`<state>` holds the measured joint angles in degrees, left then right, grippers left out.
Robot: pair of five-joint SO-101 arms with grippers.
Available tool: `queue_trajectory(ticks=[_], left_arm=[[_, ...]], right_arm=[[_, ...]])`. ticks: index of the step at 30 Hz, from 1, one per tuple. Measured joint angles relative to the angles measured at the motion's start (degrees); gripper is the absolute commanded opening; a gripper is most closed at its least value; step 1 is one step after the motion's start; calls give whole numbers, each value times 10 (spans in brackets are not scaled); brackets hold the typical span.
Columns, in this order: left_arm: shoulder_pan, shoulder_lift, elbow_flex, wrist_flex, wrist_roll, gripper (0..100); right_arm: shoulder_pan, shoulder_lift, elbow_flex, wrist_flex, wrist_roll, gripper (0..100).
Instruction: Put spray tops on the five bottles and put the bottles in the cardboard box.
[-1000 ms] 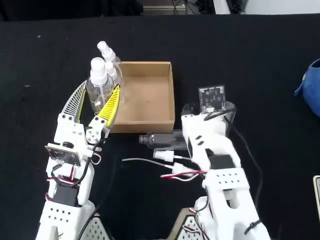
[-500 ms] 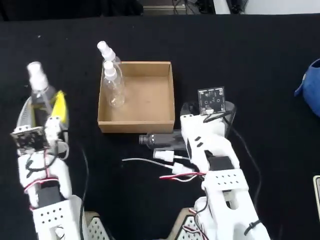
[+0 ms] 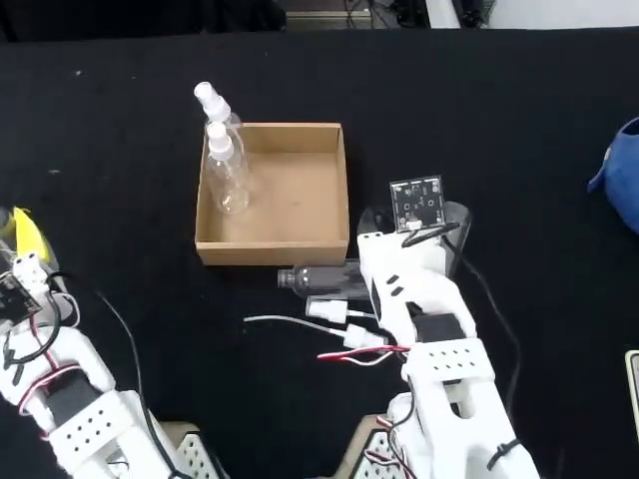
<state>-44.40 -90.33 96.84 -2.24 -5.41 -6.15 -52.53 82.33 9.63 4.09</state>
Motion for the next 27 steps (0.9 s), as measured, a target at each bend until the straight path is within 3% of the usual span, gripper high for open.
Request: queue_trajectory(ticks=[10,18,27], left_arm=[[-4,240,-2,-236,0,30],[-4,330,-3,-307,0,30],[-4,337,-3,-316,0,30]], right_arm=[[0,0,0,0,0,11],[0,0,0,0,0,11],[0,0,0,0,0,11]])
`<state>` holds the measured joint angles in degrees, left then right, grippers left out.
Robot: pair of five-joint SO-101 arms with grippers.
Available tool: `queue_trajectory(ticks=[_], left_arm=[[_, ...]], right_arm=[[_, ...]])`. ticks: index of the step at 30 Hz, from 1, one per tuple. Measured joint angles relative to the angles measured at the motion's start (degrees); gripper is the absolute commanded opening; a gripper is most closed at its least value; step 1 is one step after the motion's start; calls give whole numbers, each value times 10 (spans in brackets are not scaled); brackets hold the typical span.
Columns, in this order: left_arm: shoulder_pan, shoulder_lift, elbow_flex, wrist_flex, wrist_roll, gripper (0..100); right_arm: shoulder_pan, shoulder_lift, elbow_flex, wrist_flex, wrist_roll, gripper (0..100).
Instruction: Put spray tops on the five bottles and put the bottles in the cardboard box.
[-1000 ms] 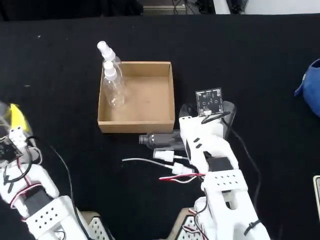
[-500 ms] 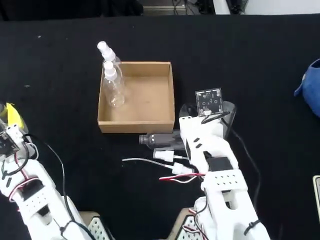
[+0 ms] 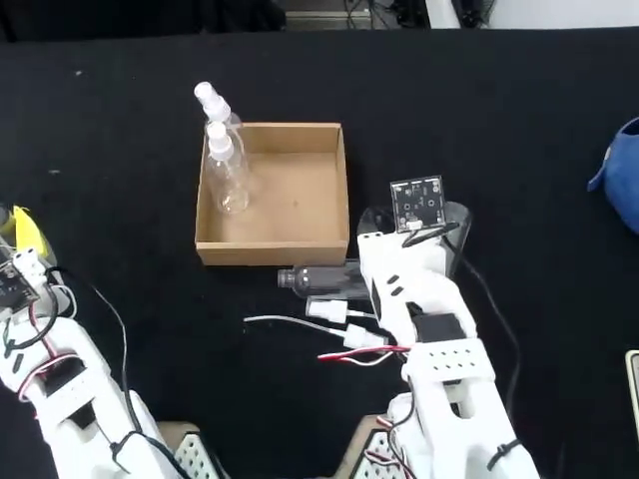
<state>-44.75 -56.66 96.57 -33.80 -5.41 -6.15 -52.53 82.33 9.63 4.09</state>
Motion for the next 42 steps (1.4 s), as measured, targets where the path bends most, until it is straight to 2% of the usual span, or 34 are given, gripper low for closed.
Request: queue_trajectory(ticks=[15,23,26,29,42], left_arm=[[0,4,-4,0,0,30],[-18,135,-58,-11,0,29],[-33,200,-63,-69,0,29],[-49,265,-63,-162,0,29],[-57,565,-82,-485,0,30]], right_arm=[[0,0,0,0,0,11],[0,0,0,0,0,11],[0,0,0,0,0,11],[0,0,0,0,0,11],[0,0,0,0,0,11]])
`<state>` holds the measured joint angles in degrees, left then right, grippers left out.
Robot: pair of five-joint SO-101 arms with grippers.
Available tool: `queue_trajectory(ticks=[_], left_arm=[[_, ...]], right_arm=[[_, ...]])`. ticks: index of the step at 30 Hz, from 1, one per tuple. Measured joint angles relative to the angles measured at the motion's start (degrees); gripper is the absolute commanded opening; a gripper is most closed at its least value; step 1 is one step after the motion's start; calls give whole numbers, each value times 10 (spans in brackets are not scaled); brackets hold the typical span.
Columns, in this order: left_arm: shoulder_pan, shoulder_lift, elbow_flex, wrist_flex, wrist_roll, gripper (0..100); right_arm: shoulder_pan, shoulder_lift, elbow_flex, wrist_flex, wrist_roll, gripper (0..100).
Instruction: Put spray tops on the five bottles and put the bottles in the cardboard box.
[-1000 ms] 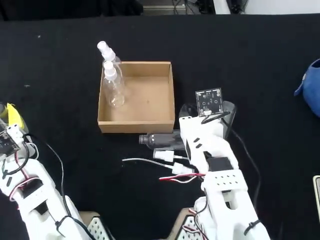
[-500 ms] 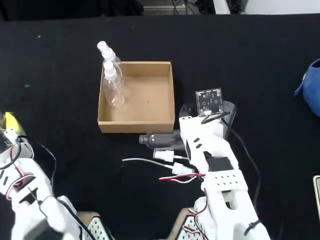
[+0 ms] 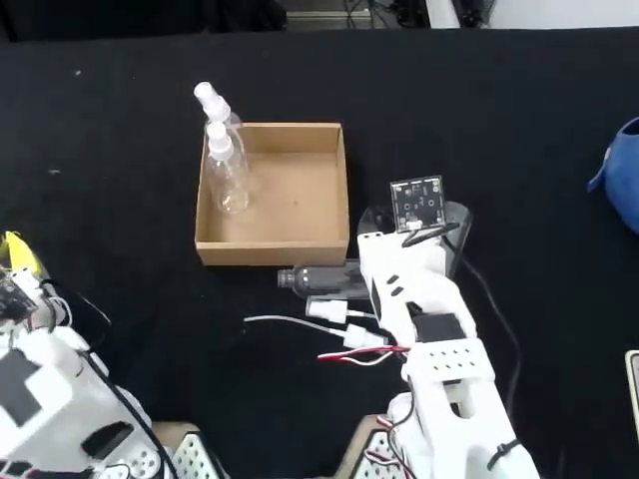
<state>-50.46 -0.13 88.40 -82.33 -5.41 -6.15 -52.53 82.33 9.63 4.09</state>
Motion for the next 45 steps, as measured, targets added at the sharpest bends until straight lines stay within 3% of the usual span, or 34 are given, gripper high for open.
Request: queue_trajectory(ticks=[8,21,45], left_arm=[[-2,146,-15,-122,0,30],[-76,231,-106,-134,1,30],[-88,235,-85,-141,3,30]], right_arm=[[0,0,0,0,0,11],[0,0,0,0,0,11],[0,0,0,0,0,11]])
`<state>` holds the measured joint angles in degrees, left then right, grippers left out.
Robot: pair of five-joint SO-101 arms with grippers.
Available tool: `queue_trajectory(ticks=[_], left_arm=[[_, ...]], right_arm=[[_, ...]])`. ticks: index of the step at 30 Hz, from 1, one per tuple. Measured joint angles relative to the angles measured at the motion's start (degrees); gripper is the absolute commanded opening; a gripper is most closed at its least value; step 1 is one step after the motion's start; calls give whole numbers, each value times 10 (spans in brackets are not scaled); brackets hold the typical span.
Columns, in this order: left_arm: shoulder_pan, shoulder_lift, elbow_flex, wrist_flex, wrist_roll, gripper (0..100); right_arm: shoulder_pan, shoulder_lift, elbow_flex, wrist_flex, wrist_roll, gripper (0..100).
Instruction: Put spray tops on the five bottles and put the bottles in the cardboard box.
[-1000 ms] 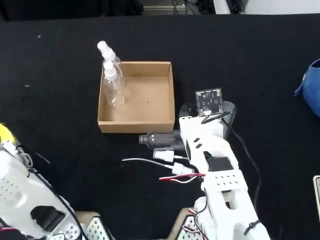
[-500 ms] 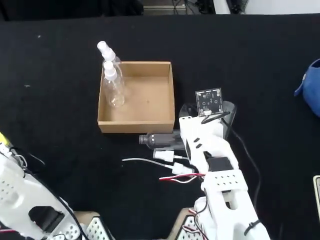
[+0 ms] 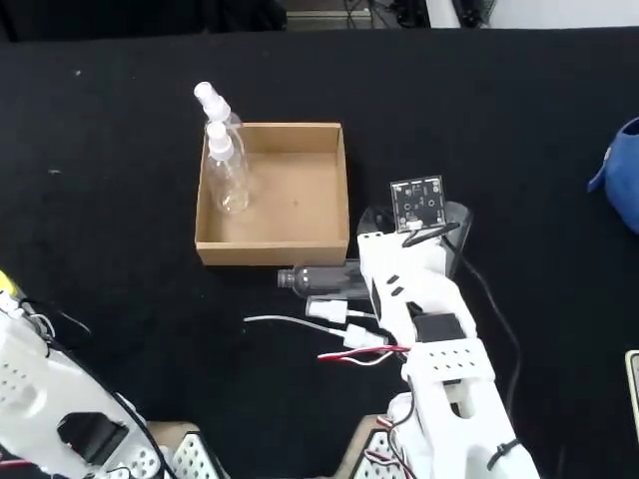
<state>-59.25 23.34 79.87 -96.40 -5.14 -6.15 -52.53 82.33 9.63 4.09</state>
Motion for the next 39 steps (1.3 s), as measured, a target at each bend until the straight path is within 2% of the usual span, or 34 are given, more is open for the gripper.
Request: queue_trajectory(ticks=[27,34,39], left_arm=[[0,0,0,0,1,37],[-7,0,0,0,-1,291],[-21,2,14,0,-3,325]], right_arm=[[0,0,0,0,0,11],[0,0,0,0,0,11],[0,0,0,0,0,11]])
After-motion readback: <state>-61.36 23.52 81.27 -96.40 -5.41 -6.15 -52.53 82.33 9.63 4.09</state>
